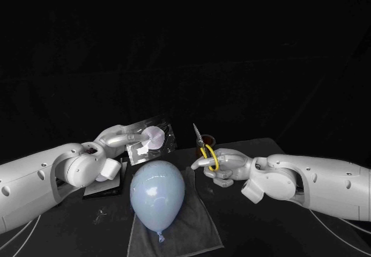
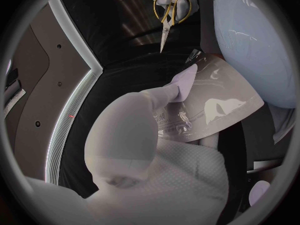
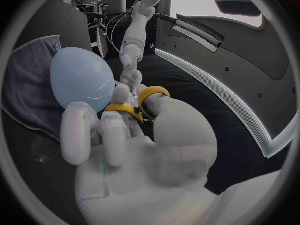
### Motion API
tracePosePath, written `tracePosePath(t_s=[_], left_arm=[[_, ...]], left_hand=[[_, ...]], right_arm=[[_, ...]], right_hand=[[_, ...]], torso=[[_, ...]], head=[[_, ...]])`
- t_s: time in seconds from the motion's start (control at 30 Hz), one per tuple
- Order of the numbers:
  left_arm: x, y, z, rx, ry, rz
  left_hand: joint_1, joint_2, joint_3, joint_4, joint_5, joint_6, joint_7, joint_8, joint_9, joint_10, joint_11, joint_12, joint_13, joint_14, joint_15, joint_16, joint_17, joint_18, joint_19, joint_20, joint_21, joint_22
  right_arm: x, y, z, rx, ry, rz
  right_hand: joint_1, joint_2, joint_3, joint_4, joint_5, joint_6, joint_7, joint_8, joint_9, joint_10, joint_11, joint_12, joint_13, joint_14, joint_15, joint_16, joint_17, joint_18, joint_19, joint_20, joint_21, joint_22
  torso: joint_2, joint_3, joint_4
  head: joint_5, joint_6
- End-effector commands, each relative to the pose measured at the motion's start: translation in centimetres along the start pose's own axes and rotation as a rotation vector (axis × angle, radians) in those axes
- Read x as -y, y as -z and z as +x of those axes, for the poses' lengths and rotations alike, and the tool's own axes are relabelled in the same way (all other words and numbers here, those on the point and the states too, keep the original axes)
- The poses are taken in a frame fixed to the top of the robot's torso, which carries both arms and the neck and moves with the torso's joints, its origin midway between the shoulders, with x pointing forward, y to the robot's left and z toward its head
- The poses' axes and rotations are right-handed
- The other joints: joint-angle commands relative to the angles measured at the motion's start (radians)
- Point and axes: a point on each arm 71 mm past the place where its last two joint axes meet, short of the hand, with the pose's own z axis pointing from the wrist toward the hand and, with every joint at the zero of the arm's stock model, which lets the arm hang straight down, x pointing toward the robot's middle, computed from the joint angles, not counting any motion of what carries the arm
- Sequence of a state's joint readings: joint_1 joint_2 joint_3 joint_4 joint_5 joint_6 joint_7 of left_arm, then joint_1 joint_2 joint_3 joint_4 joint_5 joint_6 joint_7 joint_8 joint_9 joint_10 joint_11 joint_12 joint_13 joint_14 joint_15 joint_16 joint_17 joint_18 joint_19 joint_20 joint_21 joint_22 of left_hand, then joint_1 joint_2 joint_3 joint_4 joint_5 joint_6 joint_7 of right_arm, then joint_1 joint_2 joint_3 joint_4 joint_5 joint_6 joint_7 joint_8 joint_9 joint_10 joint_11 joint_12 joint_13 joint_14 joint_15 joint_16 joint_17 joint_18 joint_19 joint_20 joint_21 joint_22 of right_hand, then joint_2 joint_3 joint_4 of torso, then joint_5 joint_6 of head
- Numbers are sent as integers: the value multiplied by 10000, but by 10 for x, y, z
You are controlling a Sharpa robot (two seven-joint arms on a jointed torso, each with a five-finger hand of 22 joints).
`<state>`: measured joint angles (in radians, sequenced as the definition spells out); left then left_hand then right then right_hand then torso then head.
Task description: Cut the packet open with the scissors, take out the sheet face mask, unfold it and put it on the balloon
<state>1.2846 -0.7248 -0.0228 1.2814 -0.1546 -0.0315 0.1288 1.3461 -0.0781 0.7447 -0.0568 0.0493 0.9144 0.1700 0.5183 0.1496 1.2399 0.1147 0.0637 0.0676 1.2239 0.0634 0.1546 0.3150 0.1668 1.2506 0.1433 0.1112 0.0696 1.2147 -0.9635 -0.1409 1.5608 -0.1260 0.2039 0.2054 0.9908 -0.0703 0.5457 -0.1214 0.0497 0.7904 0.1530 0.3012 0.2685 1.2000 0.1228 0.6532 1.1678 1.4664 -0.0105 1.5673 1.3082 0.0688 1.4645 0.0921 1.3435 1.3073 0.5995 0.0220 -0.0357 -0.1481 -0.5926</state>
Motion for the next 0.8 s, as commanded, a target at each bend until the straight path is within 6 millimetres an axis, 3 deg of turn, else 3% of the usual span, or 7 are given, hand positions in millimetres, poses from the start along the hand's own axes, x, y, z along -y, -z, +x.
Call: tracePosePath(t_s=[0.03,0.17,0.2,0.23,0.3,0.43,0.8], left_arm=[[2,0,2,-183,82,116],[2,0,2,-185,82,116],[2,0,2,-185,82,116],[2,-1,2,-185,82,116],[2,-1,2,-187,82,116],[2,-1,2,-184,81,117],[2,-1,2,-189,82,112]], left_hand=[[-19,93,-19,-52,23,9,59,35,2114,73,-22,5,-5,13,-44,-55,8,165,74,18,43,4],[-19,93,-19,-52,23,9,59,35,2114,73,-22,5,-5,13,-44,-55,8,165,74,18,43,4],[-19,93,-19,-52,23,9,59,35,2114,73,-22,5,-5,13,-44,-55,8,165,74,18,43,4],[-25,97,-22,-58,23,6,60,31,2142,74,-22,6,-4,15,-44,-58,19,165,74,18,45,4],[-31,102,-26,-64,23,3,60,28,2172,76,-22,7,-4,17,-44,-62,30,165,74,17,46,4],[-31,102,-26,-64,23,3,60,28,2172,76,-22,7,-4,17,-44,-62,30,165,74,17,46,4],[-31,102,-26,-64,23,3,60,28,2172,76,-22,7,-4,17,-44,-62,30,165,74,17,46,4]], right_arm=[[-1,-1,-1,108,-60,-64],[0,0,-1,-15,-51,147],[1,0,0,-89,-37,233],[2,0,0,-159,-28,319],[3,0,1,-290,-12,462],[5,0,2,-585,44,729],[6,0,5,-966,-9,1003]], right_hand=[[-271,-860,-832,265,-11,-2046,94,-688,-218,3708,-453,9176,4030,1044,69,35,2626,-98,-14,75,-123,898],[-533,-1030,-2528,928,-19,-4543,307,-1310,-730,3708,-358,9176,4030,1044,203,35,2626,34,-342,218,-755,453],[-166,-856,-4166,1297,25,-5368,425,-1421,-846,3708,-346,9176,4030,1044,248,35,2626,118,-566,267,-1149,179],[1245,19,-6913,2216,18,-5976,633,-1153,-752,3708,-507,9176,4030,1044,309,35,2626,117,-777,401,-1448,-23],[2106,-927,-7135,4223,20,-6669,506,-981,-737,3616,-325,9051,3919,1044,277,35,2626,291,-1056,314,-1989,-421],[2248,-1316,-7543,4217,34,-7524,467,-1325,-1167,2941,-331,8228,3166,696,298,-380,1992,639,-1960,296,-3651,-1617],[2123,-1838,-7965,4234,81,-7872,489,-1674,-1518,2763,-314,8076,2983,627,302,-439,1900,673,-2088,285,-3993,-1906]], torso=[[8,6,-4],[11,7,-7],[6,7,-8],[2,5,-11],[-1,4,-15],[-5,6,-5],[6,5,1]], head=[[-14,5],[0,-10],[-9,-14],[-9,-20],[-7,-19],[-8,-19],[-24,-11]])
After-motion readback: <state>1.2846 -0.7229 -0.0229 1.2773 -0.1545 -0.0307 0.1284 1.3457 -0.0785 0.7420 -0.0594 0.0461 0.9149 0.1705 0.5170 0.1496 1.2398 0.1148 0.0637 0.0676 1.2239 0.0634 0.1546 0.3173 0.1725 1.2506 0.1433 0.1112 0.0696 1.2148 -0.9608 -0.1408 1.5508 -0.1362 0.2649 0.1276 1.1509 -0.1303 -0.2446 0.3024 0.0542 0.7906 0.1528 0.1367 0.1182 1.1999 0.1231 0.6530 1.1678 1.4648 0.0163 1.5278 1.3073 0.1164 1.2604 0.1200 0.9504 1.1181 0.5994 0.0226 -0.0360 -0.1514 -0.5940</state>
